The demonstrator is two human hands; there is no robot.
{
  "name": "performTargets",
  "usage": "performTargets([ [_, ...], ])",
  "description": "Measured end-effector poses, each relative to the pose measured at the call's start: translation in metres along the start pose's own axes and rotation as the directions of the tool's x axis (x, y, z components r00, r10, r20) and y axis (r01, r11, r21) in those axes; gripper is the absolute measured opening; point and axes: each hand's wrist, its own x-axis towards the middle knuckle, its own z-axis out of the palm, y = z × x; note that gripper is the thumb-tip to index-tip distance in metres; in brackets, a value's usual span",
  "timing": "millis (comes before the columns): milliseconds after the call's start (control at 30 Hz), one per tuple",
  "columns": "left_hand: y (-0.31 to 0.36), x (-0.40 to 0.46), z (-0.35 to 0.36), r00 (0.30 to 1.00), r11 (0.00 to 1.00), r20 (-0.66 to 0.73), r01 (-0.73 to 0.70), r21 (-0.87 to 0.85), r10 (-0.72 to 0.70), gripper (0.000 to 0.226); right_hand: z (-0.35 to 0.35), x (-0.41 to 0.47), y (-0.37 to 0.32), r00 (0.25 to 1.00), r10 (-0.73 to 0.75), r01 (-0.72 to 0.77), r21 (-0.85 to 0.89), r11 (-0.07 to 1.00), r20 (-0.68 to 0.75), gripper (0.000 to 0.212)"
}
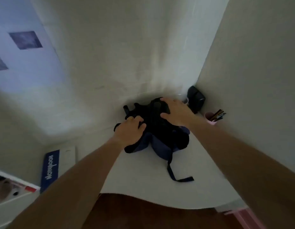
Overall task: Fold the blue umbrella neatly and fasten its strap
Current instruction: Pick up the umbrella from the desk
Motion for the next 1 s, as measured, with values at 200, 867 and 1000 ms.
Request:
performTargets([
  [200,-0.007,0.039,0.041,0.998,0.975,-0.059,0.002,-0.223,-0.015,0.038,0.039,0.054,-0.006,0.993,-0.1,0.094,-0.088,0.992,-0.064,0.063],
  [867,-0.054,-0.041,0.209,0.951,0.969,-0.191,-0.233,0.08,0.244,0.049,0.225,-0.116,0.047,0.947,0.064,-0.045,0.067,0.997,-0.313,0.037],
  [1000,-0.063,-0.105,0.236,0.955,0.974,-0.192,-0.222,0.047,0.226,0.046,0.284,-0.159,0.039,0.94,0.202,-0.155,0.182,0.971,-0.275,0.037],
])
